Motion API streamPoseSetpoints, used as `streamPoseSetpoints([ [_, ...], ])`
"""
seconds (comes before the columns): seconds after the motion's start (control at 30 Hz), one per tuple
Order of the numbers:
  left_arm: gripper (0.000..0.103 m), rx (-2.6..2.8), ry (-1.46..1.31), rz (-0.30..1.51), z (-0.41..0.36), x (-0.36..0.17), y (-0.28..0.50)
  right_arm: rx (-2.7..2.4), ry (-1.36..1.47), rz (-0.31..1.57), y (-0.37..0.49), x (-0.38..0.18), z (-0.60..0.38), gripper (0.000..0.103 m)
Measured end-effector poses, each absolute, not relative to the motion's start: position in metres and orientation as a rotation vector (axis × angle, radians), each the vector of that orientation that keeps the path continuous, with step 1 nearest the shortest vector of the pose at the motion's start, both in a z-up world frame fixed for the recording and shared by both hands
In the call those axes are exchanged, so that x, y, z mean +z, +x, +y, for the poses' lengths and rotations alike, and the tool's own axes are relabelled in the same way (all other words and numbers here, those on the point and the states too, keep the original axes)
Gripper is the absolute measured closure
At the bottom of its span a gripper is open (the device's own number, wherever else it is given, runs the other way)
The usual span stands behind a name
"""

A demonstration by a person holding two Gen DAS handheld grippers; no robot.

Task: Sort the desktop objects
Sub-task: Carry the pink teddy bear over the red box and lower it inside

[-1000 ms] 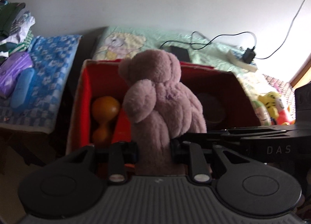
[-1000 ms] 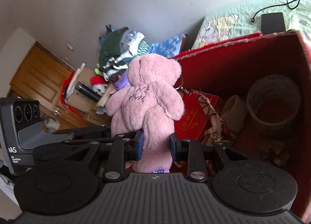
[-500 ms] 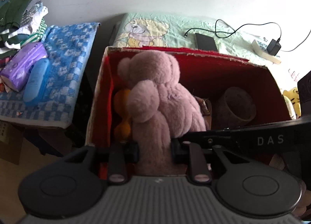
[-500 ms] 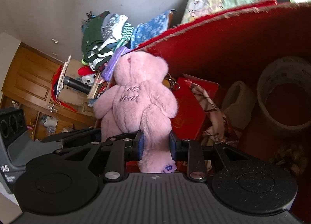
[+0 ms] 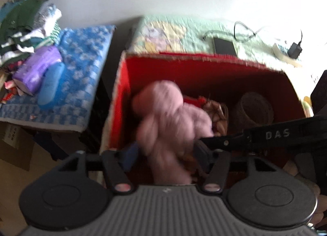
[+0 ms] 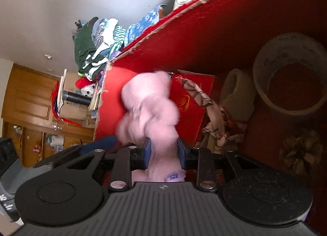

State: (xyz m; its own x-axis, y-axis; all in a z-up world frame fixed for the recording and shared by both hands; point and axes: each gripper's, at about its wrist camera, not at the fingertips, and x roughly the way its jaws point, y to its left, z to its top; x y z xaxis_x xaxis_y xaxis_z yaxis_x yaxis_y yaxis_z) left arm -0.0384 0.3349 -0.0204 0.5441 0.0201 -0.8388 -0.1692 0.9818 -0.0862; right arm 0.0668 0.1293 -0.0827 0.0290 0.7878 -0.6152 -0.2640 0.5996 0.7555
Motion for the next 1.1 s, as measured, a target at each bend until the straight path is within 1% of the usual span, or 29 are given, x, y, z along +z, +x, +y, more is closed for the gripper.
streamPoseSetpoints([
  [0.07, 0.041, 0.103, -0.168, 0.961, 0.336, -0.015, -0.041, 0.865, 0.474, 1.305, 0.066, -0.081, 0.133, 0.073],
  [0.1, 0.043, 0.093, -0.169, 0.954, 0.336, -0.013, -0.041, 0.861, 0.452, 1.306, 0.065, -0.08, 0.135, 0.074],
  [0.13, 0.05, 0.08, -0.175, 0.957, 0.335, -0.014, -0.041, 0.854, 0.434, 1.311, 0.065, -0.079, 0.138, 0.074],
  [0.2, 0.057, 0.051, -0.2, 0.98, 0.336, -0.018, -0.039, 0.857, 0.441, 1.328, 0.065, -0.081, 0.142, 0.075],
  [0.23, 0.065, 0.042, -0.214, 0.989, 0.337, -0.02, -0.038, 0.858, 0.462, 1.347, 0.065, -0.084, 0.144, 0.076],
  [0.3, 0.069, 0.046, -0.225, 0.993, 0.338, -0.021, -0.038, 0.861, 0.525, 1.395, 0.066, -0.093, 0.146, 0.076],
  [0.4, 0.069, 0.073, -0.198, 0.985, 0.338, -0.019, -0.038, 0.865, 0.564, 1.434, 0.064, -0.099, 0.149, 0.077],
  [0.5, 0.069, 0.085, -0.185, 0.983, 0.337, -0.02, -0.039, 0.861, 0.521, 1.396, 0.061, -0.091, 0.148, 0.074],
  [0.7, 0.069, 0.119, -0.166, 1.004, 0.337, -0.029, -0.031, 0.869, 0.51, 1.315, 0.064, -0.077, 0.127, 0.074],
  [0.77, 0.069, 0.137, -0.144, 1.016, 0.336, -0.033, -0.028, 0.845, 0.507, 1.27, 0.066, -0.072, 0.117, 0.075],
  [0.87, 0.069, 0.16, -0.107, 1.037, 0.331, -0.039, -0.025, 0.785, 0.418, 1.23, 0.068, -0.068, 0.116, 0.076],
  [0.93, 0.064, 0.176, -0.073, 1.042, 0.327, -0.04, -0.023, 0.748, 0.344, 1.23, 0.067, -0.07, 0.123, 0.082],
  [0.97, 0.063, 0.184, -0.057, 1.042, 0.325, -0.04, -0.023, 0.744, 0.327, 1.233, 0.067, -0.072, 0.126, 0.083],
  [1.03, 0.055, 0.203, -0.037, 1.049, 0.323, -0.04, -0.021, 0.759, 0.326, 1.255, 0.067, -0.077, 0.132, 0.083],
  [1.1, 0.051, 0.22, -0.026, 1.056, 0.324, -0.041, -0.021, 0.777, 0.304, 1.26, 0.067, -0.077, 0.139, 0.083],
])
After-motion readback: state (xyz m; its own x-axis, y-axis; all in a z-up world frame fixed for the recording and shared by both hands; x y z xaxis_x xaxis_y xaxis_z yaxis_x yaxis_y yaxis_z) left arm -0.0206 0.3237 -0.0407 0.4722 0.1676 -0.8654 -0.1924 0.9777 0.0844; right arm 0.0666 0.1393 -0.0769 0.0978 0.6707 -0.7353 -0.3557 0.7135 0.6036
